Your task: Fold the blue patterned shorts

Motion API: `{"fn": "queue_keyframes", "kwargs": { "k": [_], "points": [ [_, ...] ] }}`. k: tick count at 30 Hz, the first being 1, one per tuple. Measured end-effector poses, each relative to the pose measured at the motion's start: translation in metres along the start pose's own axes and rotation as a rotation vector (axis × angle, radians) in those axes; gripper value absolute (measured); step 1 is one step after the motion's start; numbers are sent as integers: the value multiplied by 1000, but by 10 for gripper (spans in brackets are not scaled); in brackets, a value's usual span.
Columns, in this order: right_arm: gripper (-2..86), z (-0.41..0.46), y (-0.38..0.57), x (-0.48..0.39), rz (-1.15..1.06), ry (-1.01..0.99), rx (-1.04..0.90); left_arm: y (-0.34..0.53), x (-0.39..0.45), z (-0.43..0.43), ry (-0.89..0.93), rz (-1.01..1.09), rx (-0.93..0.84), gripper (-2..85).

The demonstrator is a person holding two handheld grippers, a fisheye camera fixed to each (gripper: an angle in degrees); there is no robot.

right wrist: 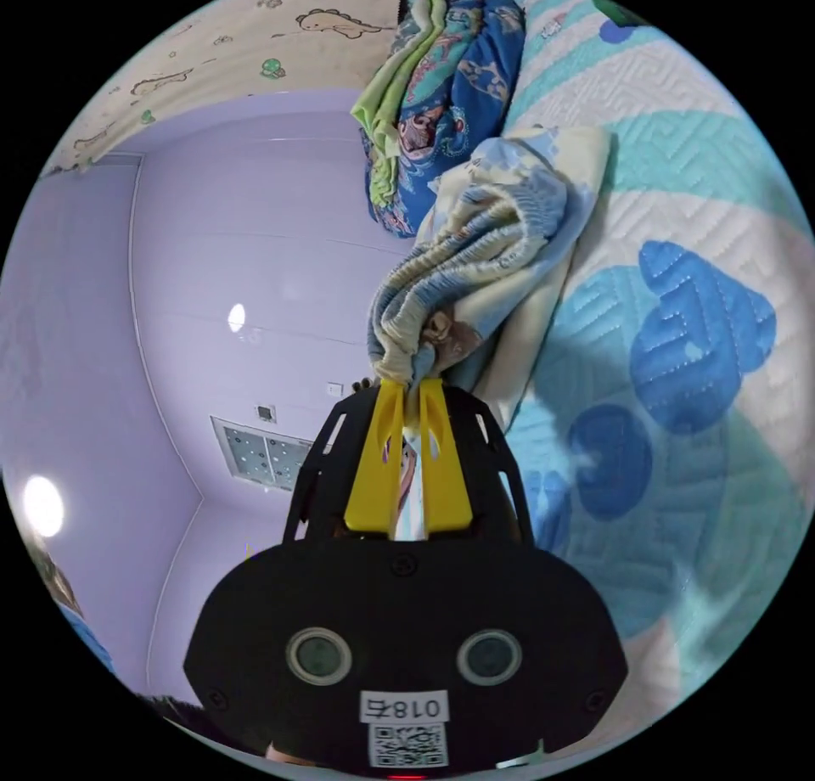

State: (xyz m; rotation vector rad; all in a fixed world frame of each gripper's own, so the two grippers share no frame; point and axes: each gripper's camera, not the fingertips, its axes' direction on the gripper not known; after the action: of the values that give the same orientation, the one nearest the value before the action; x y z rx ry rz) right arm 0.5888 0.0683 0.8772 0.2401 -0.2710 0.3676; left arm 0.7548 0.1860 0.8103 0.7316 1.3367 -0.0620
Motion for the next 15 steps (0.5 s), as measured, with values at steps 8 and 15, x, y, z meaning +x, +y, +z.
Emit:
{"fn": "queue_keyframes", "kwargs": {
  "k": [8, 15],
  "points": [
    [69, 16, 43, -52, -304, 69, -244, 98, -44, 33, 356, 170, 344, 107],
    [128, 167, 24, -185, -1042, 474, -317, 177, -59, 18, 92, 294, 529, 90]
  ]
}}
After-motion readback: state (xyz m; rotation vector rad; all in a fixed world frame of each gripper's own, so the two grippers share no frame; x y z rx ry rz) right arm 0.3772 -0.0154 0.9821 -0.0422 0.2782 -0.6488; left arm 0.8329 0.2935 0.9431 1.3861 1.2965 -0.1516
